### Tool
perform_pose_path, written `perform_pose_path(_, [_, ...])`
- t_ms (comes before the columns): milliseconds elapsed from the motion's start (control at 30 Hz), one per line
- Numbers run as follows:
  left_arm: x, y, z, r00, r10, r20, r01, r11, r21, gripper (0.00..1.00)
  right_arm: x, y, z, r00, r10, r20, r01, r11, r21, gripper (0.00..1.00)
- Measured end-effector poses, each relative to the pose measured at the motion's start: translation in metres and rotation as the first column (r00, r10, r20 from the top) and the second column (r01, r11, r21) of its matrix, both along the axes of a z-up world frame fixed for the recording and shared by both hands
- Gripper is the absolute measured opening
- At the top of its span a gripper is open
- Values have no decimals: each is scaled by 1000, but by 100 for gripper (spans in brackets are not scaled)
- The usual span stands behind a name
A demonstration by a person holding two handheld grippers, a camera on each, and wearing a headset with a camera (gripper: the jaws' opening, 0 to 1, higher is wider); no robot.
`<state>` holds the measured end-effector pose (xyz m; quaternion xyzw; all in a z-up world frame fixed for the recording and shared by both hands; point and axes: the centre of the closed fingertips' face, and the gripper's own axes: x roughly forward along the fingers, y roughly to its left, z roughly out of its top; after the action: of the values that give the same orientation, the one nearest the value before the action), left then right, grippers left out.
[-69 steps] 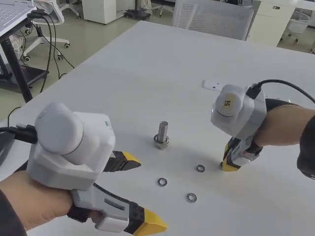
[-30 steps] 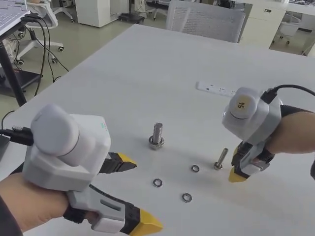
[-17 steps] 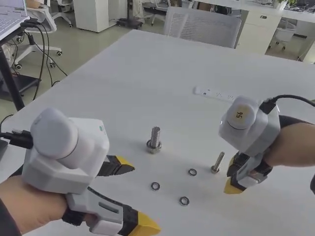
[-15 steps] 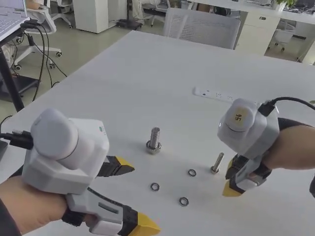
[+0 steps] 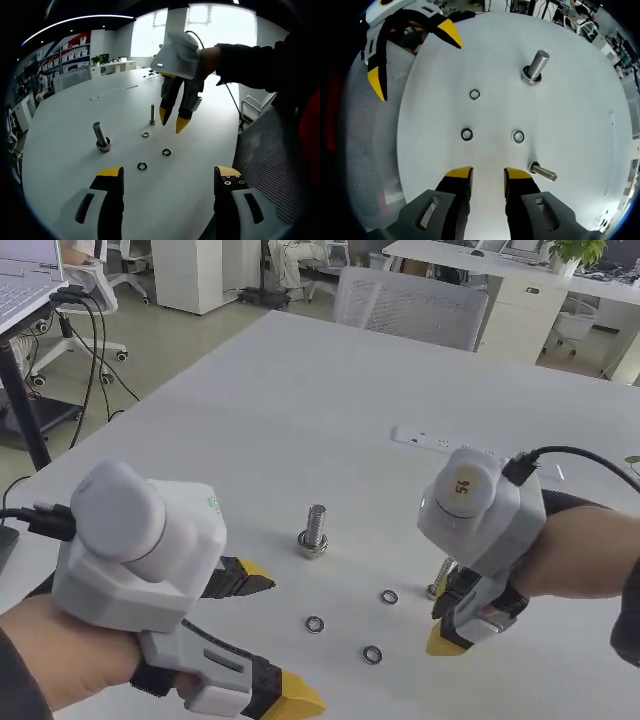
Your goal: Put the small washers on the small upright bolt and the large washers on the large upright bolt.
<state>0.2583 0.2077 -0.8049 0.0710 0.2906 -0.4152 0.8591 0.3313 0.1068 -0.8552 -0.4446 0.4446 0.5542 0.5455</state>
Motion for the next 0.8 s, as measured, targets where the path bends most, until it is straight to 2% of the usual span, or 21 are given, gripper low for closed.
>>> perform_pose_path(267, [1, 1, 2, 1000, 3, 9, -3, 1000, -2, 73, 4, 17, 4, 1000, 23, 20, -23, 1000, 0, 27])
perform_pose_path(567, [1, 1, 3, 1000, 0, 11, 0, 1000, -5, 73, 16, 34, 5, 998, 26, 50, -27, 1000, 7, 27])
perform_pose_path(800, [1, 2, 3, 1000, -1, 13, 1, 1000, -5, 73, 27, 41, -4, 997, 21, 68, -21, 1000, -11, 25])
